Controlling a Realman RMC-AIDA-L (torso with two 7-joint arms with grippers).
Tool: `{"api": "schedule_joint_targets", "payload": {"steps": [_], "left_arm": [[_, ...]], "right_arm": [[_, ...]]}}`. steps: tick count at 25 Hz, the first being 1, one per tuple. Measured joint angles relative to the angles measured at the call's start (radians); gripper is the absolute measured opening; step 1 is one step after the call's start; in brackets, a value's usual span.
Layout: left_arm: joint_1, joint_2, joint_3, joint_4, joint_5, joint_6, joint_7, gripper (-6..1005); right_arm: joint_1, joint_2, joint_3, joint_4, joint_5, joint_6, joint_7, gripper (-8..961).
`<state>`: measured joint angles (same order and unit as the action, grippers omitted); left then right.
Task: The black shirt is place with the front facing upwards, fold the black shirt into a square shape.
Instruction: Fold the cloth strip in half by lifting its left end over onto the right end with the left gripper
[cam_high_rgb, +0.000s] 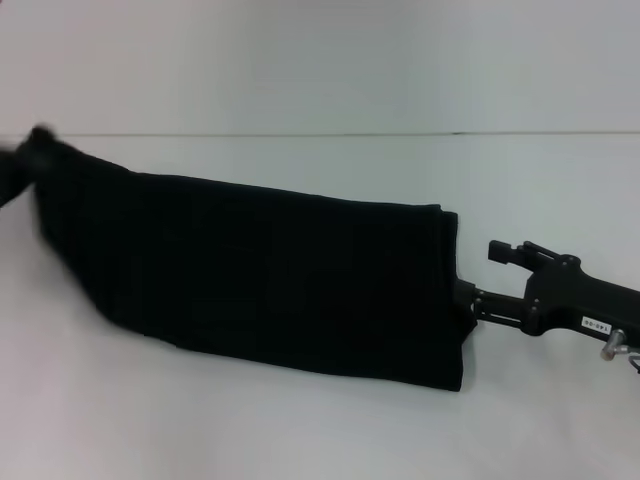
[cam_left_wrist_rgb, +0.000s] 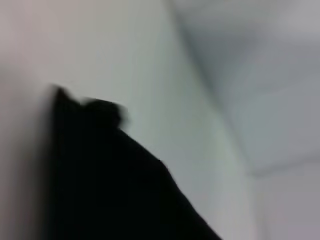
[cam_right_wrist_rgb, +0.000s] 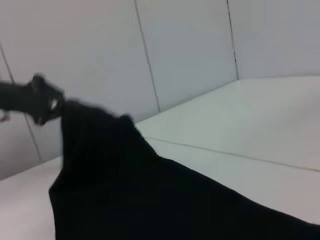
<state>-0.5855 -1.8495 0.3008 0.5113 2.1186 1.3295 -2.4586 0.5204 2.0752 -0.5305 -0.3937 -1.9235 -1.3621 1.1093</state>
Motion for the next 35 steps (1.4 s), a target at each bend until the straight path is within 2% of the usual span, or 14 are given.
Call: {"api": "schedule_joint_targets", "payload": {"steps": [4,8,9,10,12,15,17,18,21,23,31,35], "left_arm": [[-0.122,-0.048,0.017,-0.001,-0.037,0.058,0.03,20],[-0.269,-0.12,0.116,0.001,-0.04,0.067,0.036,19],[-0.289,-0.134,0.137,0.002,-0.041,0.066,0.036,19],[-0.311,-0.156,0.17,0.001,-0.04,0.066,0.037,19],[-0.335,-0.199,0.234,0.0,-0.041,0.054,0.038,19],[-0.322,-0.272,0.32,-0.021,-0.039,0.016,0.044,19],[-0.3,-0.307,0.36,-0.058,-0.04,-0.003,0.056,19],[-0.288,-0.317,0.375,-0.094,-0.049,-0.012,0.068,19],[-0.277,-0.319,0.386,-0.204,-0.087,-0.022,0.121,19],[-0.271,-0.317,0.385,-0.226,-0.098,-0.026,0.137,19],[-0.261,-0.315,0.386,-0.183,-0.11,-0.012,0.141,20],[-0.267,-0.314,0.392,-0.171,-0.111,0.009,0.141,20]], "right_arm": [[-0.008,-0.001,0.008,0.004,0.0,0.002,0.003,923],[-0.018,0.001,0.012,0.004,0.0,0.004,0.02,923],[-0.02,0.001,0.012,0.004,0.0,0.005,0.024,923],[-0.022,0.001,0.012,0.004,0.0,0.005,0.027,923],[-0.028,0.0,0.012,0.004,-0.001,0.006,0.031,923],[-0.035,0.004,0.012,0.005,-0.003,0.015,0.032,923],[-0.036,0.007,0.012,0.005,-0.005,0.028,0.037,923],[-0.036,0.009,0.011,0.007,-0.006,0.038,0.039,923],[-0.031,0.012,0.008,0.021,-0.005,0.074,0.041,923],[-0.02,0.012,0.003,0.035,-0.006,0.104,0.041,923],[0.064,0.018,-0.081,0.093,-0.009,0.241,0.041,924],[0.128,0.023,-0.079,0.126,0.007,0.32,0.041,924]]}}
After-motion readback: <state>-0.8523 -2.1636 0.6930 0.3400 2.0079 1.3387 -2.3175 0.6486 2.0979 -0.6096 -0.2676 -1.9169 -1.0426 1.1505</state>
